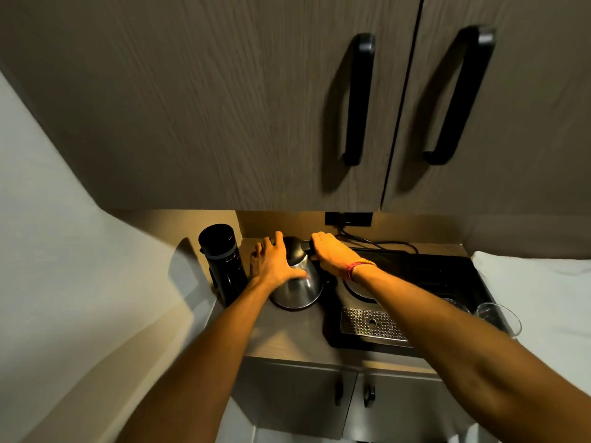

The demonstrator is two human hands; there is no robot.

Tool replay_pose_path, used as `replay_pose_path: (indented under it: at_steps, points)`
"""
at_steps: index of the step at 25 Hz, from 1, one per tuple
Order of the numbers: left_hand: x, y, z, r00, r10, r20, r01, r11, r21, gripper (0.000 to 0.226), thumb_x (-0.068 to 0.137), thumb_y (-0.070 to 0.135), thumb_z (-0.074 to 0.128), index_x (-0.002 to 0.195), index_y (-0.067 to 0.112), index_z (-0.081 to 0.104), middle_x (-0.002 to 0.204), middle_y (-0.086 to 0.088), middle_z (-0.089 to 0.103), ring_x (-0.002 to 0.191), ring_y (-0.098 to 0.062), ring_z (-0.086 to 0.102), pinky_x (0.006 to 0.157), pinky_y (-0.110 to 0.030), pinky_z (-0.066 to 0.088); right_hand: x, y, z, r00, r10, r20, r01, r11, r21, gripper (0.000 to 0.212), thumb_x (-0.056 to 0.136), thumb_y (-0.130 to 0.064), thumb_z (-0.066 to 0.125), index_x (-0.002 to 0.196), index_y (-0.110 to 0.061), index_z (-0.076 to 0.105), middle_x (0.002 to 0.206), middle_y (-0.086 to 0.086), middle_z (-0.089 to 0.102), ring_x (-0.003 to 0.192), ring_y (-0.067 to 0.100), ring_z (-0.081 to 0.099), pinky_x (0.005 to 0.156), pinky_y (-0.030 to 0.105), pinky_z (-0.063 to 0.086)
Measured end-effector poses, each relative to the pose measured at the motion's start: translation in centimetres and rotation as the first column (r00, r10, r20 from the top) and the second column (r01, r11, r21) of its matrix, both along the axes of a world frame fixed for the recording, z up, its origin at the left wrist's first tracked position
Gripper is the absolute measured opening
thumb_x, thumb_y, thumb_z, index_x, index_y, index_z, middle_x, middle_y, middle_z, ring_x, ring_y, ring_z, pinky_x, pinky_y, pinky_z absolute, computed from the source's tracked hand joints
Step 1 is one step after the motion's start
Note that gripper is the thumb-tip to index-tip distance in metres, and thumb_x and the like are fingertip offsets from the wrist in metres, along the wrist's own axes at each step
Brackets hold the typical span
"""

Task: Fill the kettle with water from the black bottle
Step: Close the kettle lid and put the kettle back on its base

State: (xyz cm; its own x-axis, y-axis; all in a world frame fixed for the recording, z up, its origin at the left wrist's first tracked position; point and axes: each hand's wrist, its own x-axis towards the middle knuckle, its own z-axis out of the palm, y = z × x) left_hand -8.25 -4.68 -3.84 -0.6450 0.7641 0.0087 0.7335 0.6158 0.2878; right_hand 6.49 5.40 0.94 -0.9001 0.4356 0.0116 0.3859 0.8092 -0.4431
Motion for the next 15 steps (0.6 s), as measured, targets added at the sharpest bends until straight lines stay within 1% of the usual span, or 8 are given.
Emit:
replay_pose_path:
  at_steps: [3, 6, 8, 10, 11, 12, 13, 15]
  points:
    - [1.2, 1.9, 2.2, 0.998, -0.060, 0.011, 0.058, 0.992, 0.114, 0.117, 0.046, 0.066, 0.087, 0.137, 0.018, 0.031, 0.134, -0.017, 0.043, 0.124, -0.039, 0.040, 0.097, -0.053, 0.042, 2.8, 0.5, 3.0, 0.995, -0.092, -0.034, 0.088, 0.990, -0.110, 0.019, 0.094, -0.009, 0.041, 0.076, -0.014, 0.036, 0.069, 0.006, 0.032, 0.056, 0.015, 0.023, 0.051, 0.027, 0.023]
    - [3.3, 4.6, 4.0, 0.991, -0.135, 0.005, 0.132, 0.979, 0.156, 0.116, 0.047, 0.069, 0.085, 0.138, 0.018, 0.033, 0.135, -0.016, 0.043, 0.125, -0.038, 0.039, 0.099, -0.053, 0.040, 6.4, 0.5, 6.4, 0.992, -0.129, -0.001, 0.129, 0.989, -0.067, 0.023, 0.097, -0.011, 0.032, 0.076, -0.012, 0.043, 0.072, -0.001, 0.031, 0.062, 0.015, 0.026, 0.048, 0.021, 0.030]
    - [5.4, 6.4, 4.3, 0.984, -0.170, -0.047, 0.175, 0.975, 0.134, 0.118, 0.050, 0.074, 0.081, 0.141, 0.015, 0.034, 0.138, -0.016, 0.043, 0.128, -0.037, 0.039, 0.103, -0.052, 0.037, 8.9, 0.0, 8.8, 0.978, -0.189, -0.091, 0.185, 0.981, -0.060, 0.040, 0.095, -0.001, 0.034, 0.058, -0.017, 0.032, 0.064, -0.005, 0.027, 0.057, 0.012, 0.022, 0.051, 0.018, 0.035]
    - [7.5, 8.2, 4.3, 0.972, -0.211, -0.099, 0.222, 0.969, 0.113, 0.118, 0.052, 0.080, 0.075, 0.141, 0.013, 0.036, 0.138, -0.016, 0.045, 0.127, -0.036, 0.041, 0.102, -0.049, 0.037, 9.9, 1.9, 8.3, 0.931, -0.313, -0.187, 0.312, 0.949, -0.033, 0.048, 0.091, 0.013, 0.039, 0.054, -0.018, 0.033, 0.062, -0.005, 0.030, 0.057, 0.012, 0.025, 0.059, 0.017, 0.041]
    - [8.4, 9.0, 4.3, 0.967, -0.229, -0.114, 0.242, 0.963, 0.115, 0.118, 0.052, 0.081, 0.074, 0.141, 0.012, 0.038, 0.137, -0.016, 0.046, 0.125, -0.036, 0.042, 0.101, -0.049, 0.038, 10.2, 4.0, 7.0, 0.930, -0.336, -0.148, 0.339, 0.941, -0.007, 0.038, 0.091, 0.009, 0.043, 0.058, -0.011, 0.041, 0.065, 0.001, 0.037, 0.061, 0.015, 0.034, 0.064, 0.019, 0.044]
    - [9.2, 9.6, 4.2, 0.963, -0.240, -0.120, 0.254, 0.959, 0.124, 0.118, 0.051, 0.082, 0.073, 0.139, 0.012, 0.039, 0.136, -0.016, 0.048, 0.124, -0.036, 0.044, 0.100, -0.048, 0.039, 10.9, 5.4, 5.5, 0.930, -0.362, -0.066, 0.363, 0.932, 0.012, 0.021, 0.092, 0.001, 0.048, 0.072, -0.004, 0.048, 0.075, 0.008, 0.046, 0.071, 0.021, 0.044, 0.073, 0.028, 0.047]
    - [9.9, 10.3, 4.1, 0.962, -0.251, -0.112, 0.264, 0.955, 0.131, 0.117, 0.050, 0.082, 0.073, 0.138, 0.012, 0.040, 0.134, -0.016, 0.049, 0.124, -0.036, 0.045, 0.099, -0.048, 0.040, 11.3, 7.0, 3.7, 0.929, -0.369, -0.002, 0.369, 0.929, -0.040, 0.007, 0.092, -0.008, 0.052, 0.088, -0.001, 0.051, 0.091, 0.013, 0.051, 0.084, 0.026, 0.050, 0.080, 0.038, 0.048]
    - [11.4, 11.4, 3.6, 0.955, -0.282, -0.091, 0.292, 0.948, 0.130, 0.119, 0.049, 0.083, 0.073, 0.138, 0.012, 0.038, 0.133, -0.016, 0.050, 0.123, -0.037, 0.046, 0.098, -0.049, 0.041, 12.1, 9.9, 1.9, 0.932, -0.361, 0.042, 0.363, 0.930, -0.062, 0.017, 0.092, -0.015, 0.054, 0.105, -0.005, 0.050, 0.108, 0.015, 0.053, 0.098, 0.030, 0.053, 0.082, 0.041, 0.045]
